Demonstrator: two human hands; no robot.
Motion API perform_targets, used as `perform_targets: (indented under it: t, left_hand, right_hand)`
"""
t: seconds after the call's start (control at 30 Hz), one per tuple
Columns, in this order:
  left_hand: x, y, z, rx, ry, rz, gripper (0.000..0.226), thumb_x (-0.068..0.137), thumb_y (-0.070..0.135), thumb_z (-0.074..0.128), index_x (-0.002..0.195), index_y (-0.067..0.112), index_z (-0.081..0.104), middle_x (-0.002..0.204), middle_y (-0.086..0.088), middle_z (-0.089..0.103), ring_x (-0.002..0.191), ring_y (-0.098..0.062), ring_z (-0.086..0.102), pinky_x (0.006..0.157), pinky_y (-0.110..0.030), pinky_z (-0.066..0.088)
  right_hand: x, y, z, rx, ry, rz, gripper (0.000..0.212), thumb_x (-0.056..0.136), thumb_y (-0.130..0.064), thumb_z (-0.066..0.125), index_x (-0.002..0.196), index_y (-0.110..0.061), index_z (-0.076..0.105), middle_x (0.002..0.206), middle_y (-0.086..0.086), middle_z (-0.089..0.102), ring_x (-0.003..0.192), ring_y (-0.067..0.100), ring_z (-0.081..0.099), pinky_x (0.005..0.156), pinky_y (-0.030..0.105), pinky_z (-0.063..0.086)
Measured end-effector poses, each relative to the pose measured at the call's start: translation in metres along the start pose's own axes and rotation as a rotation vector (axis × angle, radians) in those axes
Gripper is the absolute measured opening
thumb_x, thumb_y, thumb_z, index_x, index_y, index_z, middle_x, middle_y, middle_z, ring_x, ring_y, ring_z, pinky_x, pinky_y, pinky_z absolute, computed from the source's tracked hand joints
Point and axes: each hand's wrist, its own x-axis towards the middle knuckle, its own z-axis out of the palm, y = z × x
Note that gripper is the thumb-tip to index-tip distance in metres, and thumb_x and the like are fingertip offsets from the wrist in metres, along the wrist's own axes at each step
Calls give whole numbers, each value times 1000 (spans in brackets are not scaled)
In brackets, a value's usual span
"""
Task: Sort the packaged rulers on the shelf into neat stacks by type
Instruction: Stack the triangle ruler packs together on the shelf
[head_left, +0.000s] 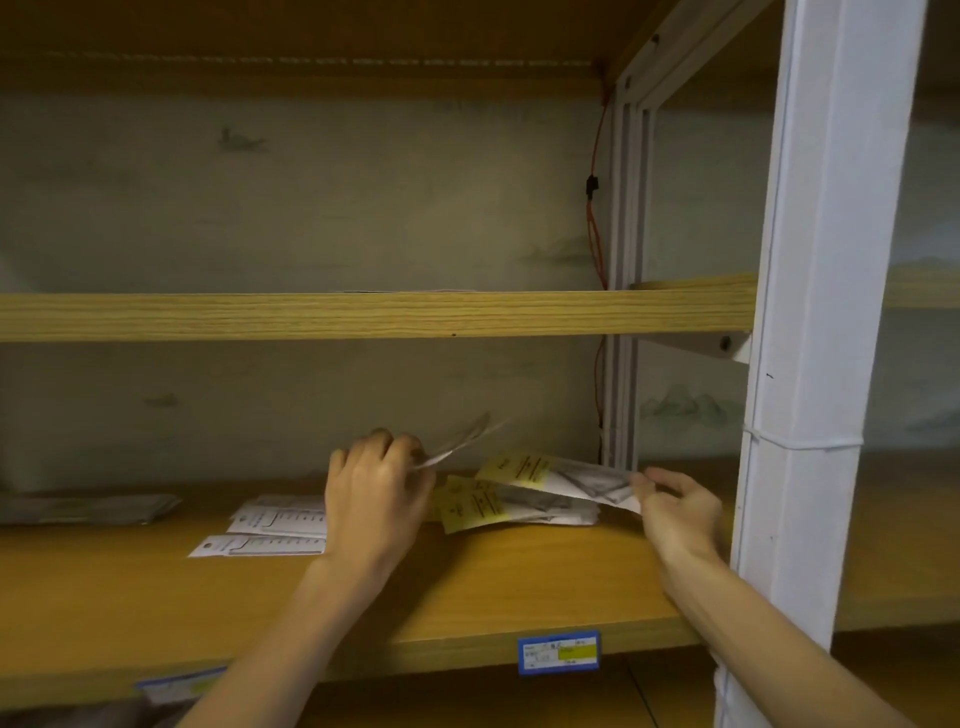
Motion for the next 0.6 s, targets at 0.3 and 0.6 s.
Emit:
perform_targets:
  t: [0.3,0.6]
  left_hand:
    - [-2,3,-6,-20,5,-8,13,72,22,74,82,17,66,78,-3,61,73,-28,59,68,-37,40]
    - [-9,12,-3,-43,-60,-4,17,74,20,77,86,18,66,82,0,63,75,-23,59,69,-35,41]
  right_hand:
    - [-22,6,-10,-233,-341,-51,19,92,-20,62,112,-21,63,114,0,59,107,16,50,87,30,37]
    - [-20,7,-15,-618,-411,-196,27,94,-31,59,120,-28,53,102,-1,63,80,6,57,59,18,42]
